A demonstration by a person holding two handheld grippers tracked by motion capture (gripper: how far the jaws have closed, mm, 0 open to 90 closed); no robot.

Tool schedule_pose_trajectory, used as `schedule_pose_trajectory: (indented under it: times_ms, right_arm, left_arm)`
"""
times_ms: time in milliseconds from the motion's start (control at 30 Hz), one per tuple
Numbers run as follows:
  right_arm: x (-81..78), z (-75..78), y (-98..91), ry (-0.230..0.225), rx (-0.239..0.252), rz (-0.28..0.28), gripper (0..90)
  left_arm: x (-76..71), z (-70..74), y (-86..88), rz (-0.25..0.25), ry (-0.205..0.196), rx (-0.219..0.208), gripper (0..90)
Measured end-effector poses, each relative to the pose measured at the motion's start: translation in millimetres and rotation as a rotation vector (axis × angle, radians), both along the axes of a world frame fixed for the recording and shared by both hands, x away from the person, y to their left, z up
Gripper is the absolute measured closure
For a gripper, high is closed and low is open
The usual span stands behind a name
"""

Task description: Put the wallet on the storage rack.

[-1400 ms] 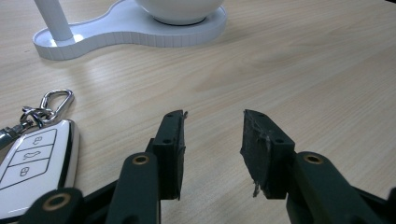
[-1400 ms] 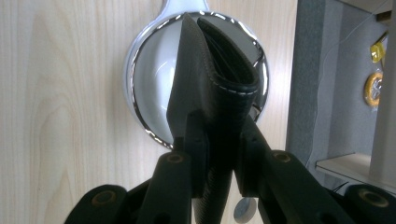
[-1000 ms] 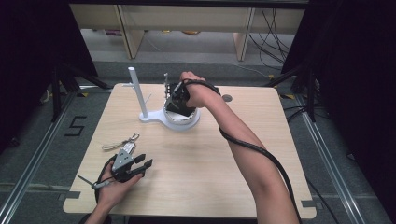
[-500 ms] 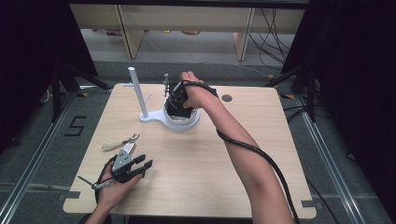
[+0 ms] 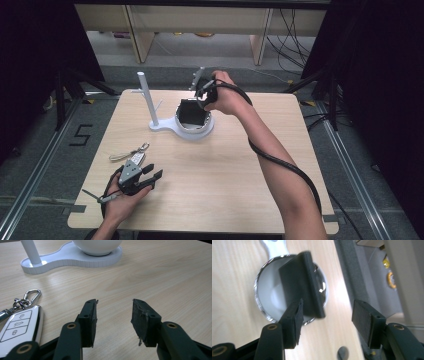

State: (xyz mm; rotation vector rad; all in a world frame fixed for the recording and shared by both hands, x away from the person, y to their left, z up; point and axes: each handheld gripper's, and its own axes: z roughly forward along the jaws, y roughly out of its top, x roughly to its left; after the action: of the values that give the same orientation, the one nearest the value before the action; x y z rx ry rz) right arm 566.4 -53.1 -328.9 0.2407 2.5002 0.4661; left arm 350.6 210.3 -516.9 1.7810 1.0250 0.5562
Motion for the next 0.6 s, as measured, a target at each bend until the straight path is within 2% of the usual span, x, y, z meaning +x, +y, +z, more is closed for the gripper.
schedule_pose_trajectory:
  times_ms: [33, 100, 133, 167, 200, 233, 333, 367, 400, 467, 500, 567, 600]
  right_arm:
    - [0.0, 0.0, 0.0, 0.000, 0.000, 0.000, 43.5]
    - [-6.8, 0.9, -17.1, 0.019, 0.042, -0.023, 44.0]
    - [-6.8, 0.9, -17.1, 0.019, 0.042, -0.023, 44.0]
    - [-9.8, 0.3, -22.5, 0.030, 0.069, -0.033, 44.1]
    - [-15.7, -1.4, -34.7, 0.035, 0.090, -0.043, 44.4]
    - [-18.1, -2.6, -39.6, 0.038, 0.091, -0.046, 45.7]
    - [-30.0, -11.7, -60.2, 0.070, 0.140, -0.054, 50.7]
    - [-35.4, -16.4, -64.9, 0.084, 0.180, -0.073, 51.6]
    - [-37.8, -19.4, -69.9, 0.083, 0.183, -0.068, 52.7]
    - [-47.3, -29.7, -80.6, 0.105, 0.233, -0.088, 53.5]
    - [-53.4, -36.2, -87.3, 0.126, 0.262, -0.101, 54.1]
    - [-61.1, -46.7, -98.4, 0.141, 0.276, -0.119, 54.3]
    - [-61.1, -46.7, -98.4, 0.141, 0.276, -0.119, 54.3]
  left_arm:
    - [0.0, 0.0, 0.0, 0.000, 0.000, 0.000, 52.3]
    - [0.9, -1.4, 0.7, 0.005, 0.003, -0.002, 51.5]
    - [0.9, -1.4, 0.7, 0.005, 0.003, -0.002, 51.1]
    - [1.2, -1.7, 0.7, 0.006, 0.000, -0.006, 51.1]
    - [1.5, -1.3, 0.9, 0.006, -0.005, -0.009, 51.0]
    - [1.8, -0.8, 0.7, 0.008, -0.013, -0.015, 50.9]
    - [1.9, 0.4, 1.2, 0.013, -0.019, -0.014, 50.1]
    - [2.0, 0.5, 1.3, 0.014, -0.018, -0.015, 49.8]
    - [2.2, 0.5, 1.5, 0.019, -0.017, -0.013, 49.4]
    - [2.3, 0.5, 1.7, 0.024, -0.015, -0.013, 49.2]
    - [2.8, 0.5, 1.7, 0.031, -0.012, -0.027, 49.2]
    - [3.9, 0.6, 1.8, 0.028, -0.021, -0.040, 49.2]
    - [3.9, 0.6, 1.8, 0.028, -0.021, -0.040, 49.3]
